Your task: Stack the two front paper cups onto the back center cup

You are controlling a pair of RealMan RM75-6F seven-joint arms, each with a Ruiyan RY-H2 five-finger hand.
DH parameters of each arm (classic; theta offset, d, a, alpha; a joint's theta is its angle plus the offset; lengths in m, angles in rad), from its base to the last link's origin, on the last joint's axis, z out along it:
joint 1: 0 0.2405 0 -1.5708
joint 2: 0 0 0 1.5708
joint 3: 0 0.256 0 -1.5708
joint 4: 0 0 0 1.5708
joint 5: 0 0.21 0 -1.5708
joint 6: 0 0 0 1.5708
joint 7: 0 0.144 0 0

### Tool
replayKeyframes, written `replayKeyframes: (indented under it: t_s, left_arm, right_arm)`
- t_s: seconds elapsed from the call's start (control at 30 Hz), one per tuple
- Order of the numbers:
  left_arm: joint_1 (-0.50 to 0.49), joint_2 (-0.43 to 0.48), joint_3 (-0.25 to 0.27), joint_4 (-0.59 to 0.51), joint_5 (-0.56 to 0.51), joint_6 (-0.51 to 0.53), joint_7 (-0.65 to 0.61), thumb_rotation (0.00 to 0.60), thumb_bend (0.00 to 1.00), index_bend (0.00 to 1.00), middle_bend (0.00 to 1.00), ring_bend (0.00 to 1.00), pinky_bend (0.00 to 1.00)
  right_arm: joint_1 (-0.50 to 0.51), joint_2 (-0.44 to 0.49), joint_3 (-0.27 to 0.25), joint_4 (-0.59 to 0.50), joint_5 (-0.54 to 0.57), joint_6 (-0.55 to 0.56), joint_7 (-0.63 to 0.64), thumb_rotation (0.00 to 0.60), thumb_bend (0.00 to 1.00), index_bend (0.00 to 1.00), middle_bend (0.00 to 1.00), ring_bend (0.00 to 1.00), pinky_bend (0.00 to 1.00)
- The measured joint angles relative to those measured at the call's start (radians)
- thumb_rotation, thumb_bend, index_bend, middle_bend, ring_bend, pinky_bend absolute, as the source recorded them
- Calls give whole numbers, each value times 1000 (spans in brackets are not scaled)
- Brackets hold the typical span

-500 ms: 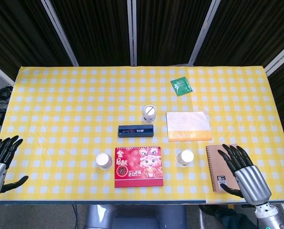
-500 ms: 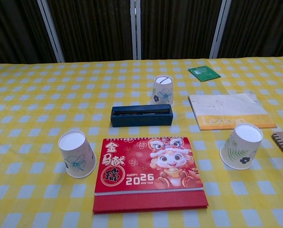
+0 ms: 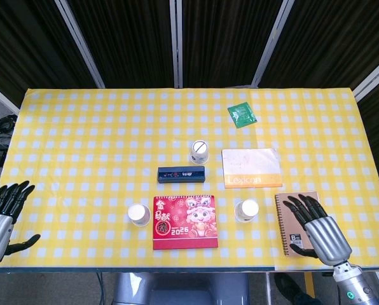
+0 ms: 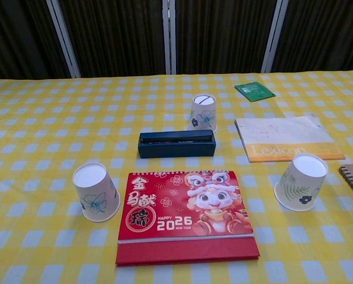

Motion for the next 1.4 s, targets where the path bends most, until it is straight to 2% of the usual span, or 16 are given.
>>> replayKeyframes:
  t_s: [0.2, 0.43, 0.6, 1.07, 1.4]
  left_arm:
    - [-24, -11, -13, -3, -58, -57, 27, 600, 0, 0, 0, 0, 0]
    - [-41, -28, -24, -9, -99, -89, 70, 600, 0, 0, 0, 0, 0]
    - [-46, -37, -27, -12, -117, -98, 89, 600, 0, 0, 0, 0, 0]
    - [-51, -27, -27, -14, -128, -105, 68, 600, 0, 0, 0, 0, 0]
    - [-53, -21, -26, -16, -131, -106, 58, 600, 0, 0, 0, 0, 0]
  right_arm:
    - [107, -43, 14, 95, 36, -165, 124, 600, 28, 220, 214, 80, 313]
    - [190, -104, 31, 166, 53, -253, 215, 600, 83, 222, 208, 93, 330]
    - [230, -137, 59, 184, 72, -277, 229, 600, 90, 223, 219, 119, 359]
    - [283, -201, 83, 176, 114, -317, 181, 600, 162, 284, 294, 185, 400]
    - [293, -250, 91, 214, 145, -307, 151, 600, 242, 371, 412, 325, 467]
